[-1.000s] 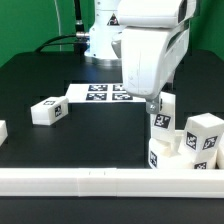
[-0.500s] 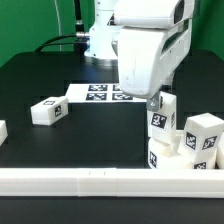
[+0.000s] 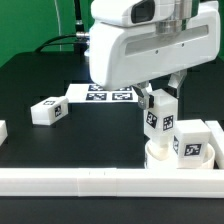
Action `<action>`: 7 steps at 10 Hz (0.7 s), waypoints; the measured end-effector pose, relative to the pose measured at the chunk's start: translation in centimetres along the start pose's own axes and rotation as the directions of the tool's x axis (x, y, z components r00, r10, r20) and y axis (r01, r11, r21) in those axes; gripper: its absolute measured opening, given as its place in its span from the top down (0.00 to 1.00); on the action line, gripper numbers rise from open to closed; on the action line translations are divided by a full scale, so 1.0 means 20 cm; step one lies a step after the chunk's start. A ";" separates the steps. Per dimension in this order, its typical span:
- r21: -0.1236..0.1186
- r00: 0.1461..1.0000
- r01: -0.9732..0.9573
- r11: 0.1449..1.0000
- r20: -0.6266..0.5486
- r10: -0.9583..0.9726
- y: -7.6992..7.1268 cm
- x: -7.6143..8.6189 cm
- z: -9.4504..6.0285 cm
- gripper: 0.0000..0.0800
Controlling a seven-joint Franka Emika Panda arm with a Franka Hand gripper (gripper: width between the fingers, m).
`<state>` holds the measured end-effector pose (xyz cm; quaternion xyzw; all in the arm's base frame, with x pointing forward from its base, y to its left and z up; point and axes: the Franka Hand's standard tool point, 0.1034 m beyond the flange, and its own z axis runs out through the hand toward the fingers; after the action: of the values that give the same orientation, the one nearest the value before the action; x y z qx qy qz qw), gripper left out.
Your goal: Assemble stool
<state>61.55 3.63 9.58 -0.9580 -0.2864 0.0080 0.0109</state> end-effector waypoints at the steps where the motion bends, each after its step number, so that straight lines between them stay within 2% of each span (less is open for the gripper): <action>1: 0.004 0.998 -0.063 0.998 -0.002 0.063 0.00 0.00 0.00 0.58; 4: 0.030 0.910 -0.414 0.910 -0.008 0.415 -0.01 0.00 0.00 0.58; 5: 0.031 0.897 -0.441 0.897 -0.007 0.442 -0.01 0.00 0.00 0.58; 7: 0.043 0.793 -0.608 0.793 0.000 0.609 -0.01 0.01 0.00 0.58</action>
Offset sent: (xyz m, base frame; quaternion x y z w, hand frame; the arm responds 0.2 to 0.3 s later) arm -0.0052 0.0005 -0.0047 0.0288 0.0250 0.3342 0.9417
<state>61.54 3.91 9.64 -0.9988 0.0370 0.0102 0.0291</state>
